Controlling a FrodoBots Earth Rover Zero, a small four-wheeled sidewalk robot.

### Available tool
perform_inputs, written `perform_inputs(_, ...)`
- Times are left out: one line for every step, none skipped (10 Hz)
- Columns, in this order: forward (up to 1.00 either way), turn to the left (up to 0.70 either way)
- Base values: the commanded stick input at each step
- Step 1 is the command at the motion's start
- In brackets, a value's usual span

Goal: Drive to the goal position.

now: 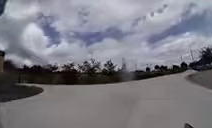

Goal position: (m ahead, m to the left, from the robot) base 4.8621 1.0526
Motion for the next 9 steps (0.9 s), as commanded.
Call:
perform_inputs(0.69,0.14)
perform_inputs(0.69,0.14)
perform_inputs(0.69,0.14)
perform_inputs(0.69,0.14)
perform_inputs(0.69,0.14)
perform_inputs(0.69,0.14)
perform_inputs(0.69,0.14)
perform_inputs(0.68,0.14)
perform_inputs(0.68,0.14)
